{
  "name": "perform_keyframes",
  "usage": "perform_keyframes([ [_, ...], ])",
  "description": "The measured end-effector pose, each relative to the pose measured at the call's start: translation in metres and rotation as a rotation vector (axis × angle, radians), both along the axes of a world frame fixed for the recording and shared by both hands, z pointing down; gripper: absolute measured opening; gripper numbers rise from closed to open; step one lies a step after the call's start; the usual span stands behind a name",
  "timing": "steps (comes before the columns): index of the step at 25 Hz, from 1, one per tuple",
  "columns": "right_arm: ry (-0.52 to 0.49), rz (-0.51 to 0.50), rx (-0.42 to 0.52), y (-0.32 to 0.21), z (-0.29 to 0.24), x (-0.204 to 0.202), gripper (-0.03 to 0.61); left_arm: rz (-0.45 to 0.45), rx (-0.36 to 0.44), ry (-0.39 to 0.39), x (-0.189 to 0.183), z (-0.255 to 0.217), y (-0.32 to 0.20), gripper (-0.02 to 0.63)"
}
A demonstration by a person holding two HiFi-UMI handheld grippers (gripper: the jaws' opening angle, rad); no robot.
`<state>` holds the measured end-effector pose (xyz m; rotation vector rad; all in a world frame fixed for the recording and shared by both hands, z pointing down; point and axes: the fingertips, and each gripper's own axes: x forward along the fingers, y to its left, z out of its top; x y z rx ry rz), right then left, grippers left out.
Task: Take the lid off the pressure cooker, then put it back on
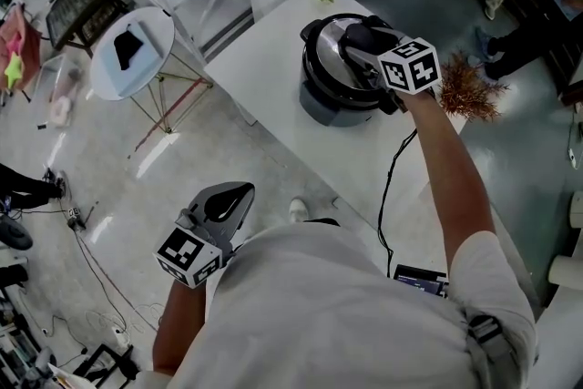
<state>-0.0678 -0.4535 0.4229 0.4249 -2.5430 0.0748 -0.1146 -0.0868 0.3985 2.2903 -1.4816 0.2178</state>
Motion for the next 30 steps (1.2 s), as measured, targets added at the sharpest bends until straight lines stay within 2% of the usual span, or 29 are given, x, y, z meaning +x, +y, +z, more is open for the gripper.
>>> perform_keyframes([
  [11, -0.017, 0.006, -0.006, -0.002, -0.007, 0.002, 0.299, -0.013, -0.003, 0.011, -0.016, 0.001, 0.012, 0.006],
  [30, -0.041, 0.021, 0.078, 0.018, -0.065, 0.012, 0.298, 0.058, 0.017, 0.029, -0.025, 0.0, 0.036, 0.006],
])
